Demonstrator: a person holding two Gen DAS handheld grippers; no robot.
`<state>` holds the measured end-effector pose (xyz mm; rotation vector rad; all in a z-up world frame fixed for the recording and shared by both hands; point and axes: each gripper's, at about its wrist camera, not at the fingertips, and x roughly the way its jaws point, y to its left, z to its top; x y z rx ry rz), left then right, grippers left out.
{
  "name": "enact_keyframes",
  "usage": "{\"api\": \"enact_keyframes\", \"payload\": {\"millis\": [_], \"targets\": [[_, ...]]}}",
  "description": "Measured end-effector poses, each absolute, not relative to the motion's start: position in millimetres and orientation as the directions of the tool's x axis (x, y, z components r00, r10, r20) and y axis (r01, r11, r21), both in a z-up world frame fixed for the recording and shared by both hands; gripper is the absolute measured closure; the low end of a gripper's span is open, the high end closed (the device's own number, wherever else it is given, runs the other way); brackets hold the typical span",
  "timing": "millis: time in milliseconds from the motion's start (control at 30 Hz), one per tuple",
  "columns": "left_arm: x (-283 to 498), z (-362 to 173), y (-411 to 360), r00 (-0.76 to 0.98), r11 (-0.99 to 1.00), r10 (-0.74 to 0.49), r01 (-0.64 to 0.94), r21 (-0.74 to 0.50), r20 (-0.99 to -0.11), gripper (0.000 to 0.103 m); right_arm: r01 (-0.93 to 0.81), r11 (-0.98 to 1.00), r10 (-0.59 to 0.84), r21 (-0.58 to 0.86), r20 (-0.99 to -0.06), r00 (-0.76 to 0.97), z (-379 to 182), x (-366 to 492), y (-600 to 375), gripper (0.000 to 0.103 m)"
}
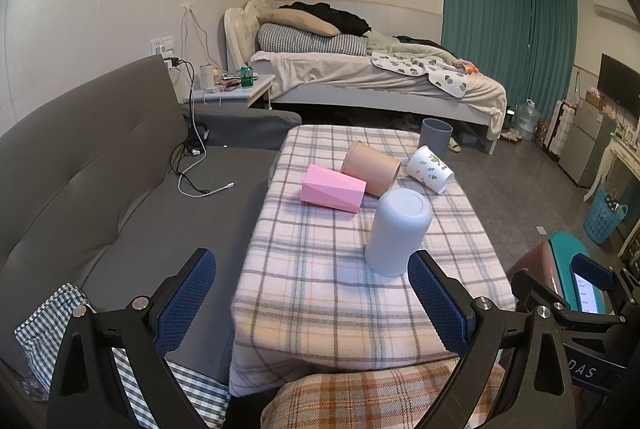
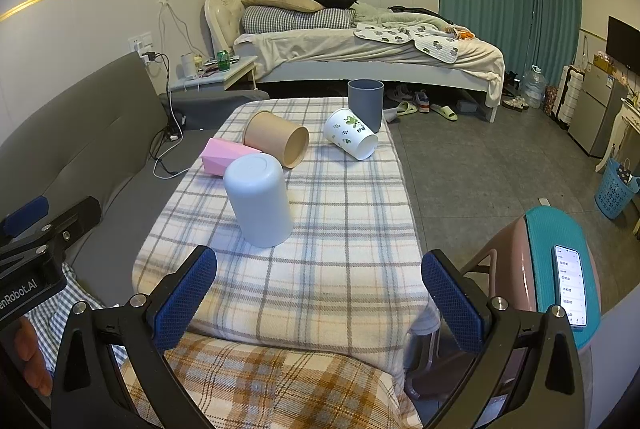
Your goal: Flip cup upside down
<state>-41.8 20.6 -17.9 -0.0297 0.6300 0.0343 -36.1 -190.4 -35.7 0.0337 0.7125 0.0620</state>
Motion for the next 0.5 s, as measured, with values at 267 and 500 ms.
{"api": "enact_keyframes", "payload": {"millis": [267,500], "targets": [[-43.4,-19.4,20.1,0.809,0.999,0.017,-0.036,-0.021,-0.587,0.003,-0.045,0.998,0.068,0.052,-0.654,0.753,-37.2,-36.7,-190.2,0.000],[-43.9,-20.2,20.9,0.809,0.999,0.020,-0.040,-0.021,-0.588,0.003,-0.044,0.998,0.069,0.055,-0.655,0.753,-39.3,-37.7,-189.5,0.000]]}}
